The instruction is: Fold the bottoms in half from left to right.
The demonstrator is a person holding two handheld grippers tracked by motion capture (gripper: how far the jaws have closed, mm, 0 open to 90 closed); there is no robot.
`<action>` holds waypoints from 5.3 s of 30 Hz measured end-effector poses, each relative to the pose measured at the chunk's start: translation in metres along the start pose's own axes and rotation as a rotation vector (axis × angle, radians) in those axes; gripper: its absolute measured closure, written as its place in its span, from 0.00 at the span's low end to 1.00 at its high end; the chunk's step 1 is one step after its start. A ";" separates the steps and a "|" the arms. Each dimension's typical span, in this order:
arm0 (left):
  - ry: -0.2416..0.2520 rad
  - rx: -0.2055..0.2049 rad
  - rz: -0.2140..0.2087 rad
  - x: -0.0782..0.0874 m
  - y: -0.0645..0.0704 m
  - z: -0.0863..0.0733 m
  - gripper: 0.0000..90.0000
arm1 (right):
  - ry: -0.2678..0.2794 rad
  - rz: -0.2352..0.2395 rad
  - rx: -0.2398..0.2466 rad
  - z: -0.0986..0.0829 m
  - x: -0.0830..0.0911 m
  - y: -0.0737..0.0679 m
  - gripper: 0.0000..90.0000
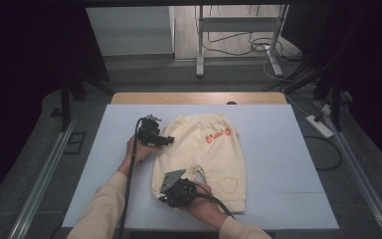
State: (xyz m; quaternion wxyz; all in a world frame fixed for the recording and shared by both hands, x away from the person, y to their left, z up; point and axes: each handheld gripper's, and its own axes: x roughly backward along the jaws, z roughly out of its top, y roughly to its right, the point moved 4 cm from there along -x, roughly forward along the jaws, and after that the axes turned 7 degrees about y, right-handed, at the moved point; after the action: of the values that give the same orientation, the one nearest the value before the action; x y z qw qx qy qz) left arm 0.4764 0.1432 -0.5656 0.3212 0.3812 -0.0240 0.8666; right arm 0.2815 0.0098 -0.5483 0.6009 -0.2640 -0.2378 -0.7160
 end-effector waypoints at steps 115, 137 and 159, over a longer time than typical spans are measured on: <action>0.217 0.110 -0.194 0.084 0.004 0.032 0.91 | 0.210 0.050 -0.045 0.031 0.038 0.002 0.89; 0.198 0.096 -0.224 0.062 0.024 0.035 0.91 | 0.224 0.007 -0.100 0.007 0.069 0.004 0.89; 0.181 0.069 -0.243 0.046 0.042 0.038 0.91 | 0.228 -0.030 -0.135 -0.017 0.089 0.004 0.89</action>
State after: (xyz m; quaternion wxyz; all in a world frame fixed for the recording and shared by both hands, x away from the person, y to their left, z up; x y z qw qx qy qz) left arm 0.4543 0.1239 -0.4989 0.4114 0.3123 0.0811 0.8524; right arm 0.2715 -0.0675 -0.5012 0.5941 -0.2173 -0.1233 -0.7646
